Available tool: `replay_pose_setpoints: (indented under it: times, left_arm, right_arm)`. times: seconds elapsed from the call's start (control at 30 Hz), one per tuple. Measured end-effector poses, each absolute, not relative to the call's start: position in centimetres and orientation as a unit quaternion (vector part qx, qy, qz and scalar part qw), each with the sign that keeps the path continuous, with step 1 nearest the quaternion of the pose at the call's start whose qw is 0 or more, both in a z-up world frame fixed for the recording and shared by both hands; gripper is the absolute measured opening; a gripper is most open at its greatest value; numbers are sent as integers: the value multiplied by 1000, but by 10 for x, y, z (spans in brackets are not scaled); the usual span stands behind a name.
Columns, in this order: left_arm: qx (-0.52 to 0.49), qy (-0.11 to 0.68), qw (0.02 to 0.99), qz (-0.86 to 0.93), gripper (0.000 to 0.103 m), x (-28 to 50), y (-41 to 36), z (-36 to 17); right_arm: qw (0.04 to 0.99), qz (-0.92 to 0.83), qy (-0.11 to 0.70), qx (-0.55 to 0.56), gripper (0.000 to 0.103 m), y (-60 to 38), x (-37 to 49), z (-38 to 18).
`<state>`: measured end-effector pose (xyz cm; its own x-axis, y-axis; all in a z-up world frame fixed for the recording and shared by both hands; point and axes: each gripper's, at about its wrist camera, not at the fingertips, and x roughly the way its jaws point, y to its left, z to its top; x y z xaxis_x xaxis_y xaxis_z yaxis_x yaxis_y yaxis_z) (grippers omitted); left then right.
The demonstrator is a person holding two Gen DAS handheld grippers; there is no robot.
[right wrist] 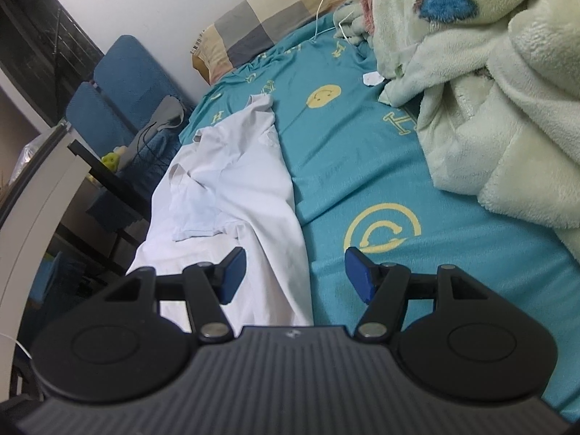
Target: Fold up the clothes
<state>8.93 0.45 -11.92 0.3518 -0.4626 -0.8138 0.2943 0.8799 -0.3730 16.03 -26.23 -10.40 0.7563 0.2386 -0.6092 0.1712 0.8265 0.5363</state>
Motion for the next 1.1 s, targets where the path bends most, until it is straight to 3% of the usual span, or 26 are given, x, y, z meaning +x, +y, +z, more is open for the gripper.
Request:
replay_pose_setpoints:
  times: [0.3, 0.6, 0.83, 0.87, 1.1]
  left_arm:
    - [-166, 474, 820, -275, 3, 56, 30, -52]
    - [-134, 565, 797, -165, 2, 58, 48, -109]
    - [-104, 561, 805, -162, 4, 59, 45, -110]
    - [-111, 560, 805, -162, 6, 59, 46, -109]
    - [-202, 518, 813, -171, 60, 75, 81, -77]
  right_arm:
    - [890, 19, 358, 282, 64, -261, 160, -105]
    - [882, 25, 395, 254, 64, -249, 165, -114]
    - [887, 39, 392, 239, 64, -240, 163, -112]
    - [889, 41, 389, 237, 64, -239, 162, -111]
    - [902, 59, 363, 226, 64, -232, 157, -101]
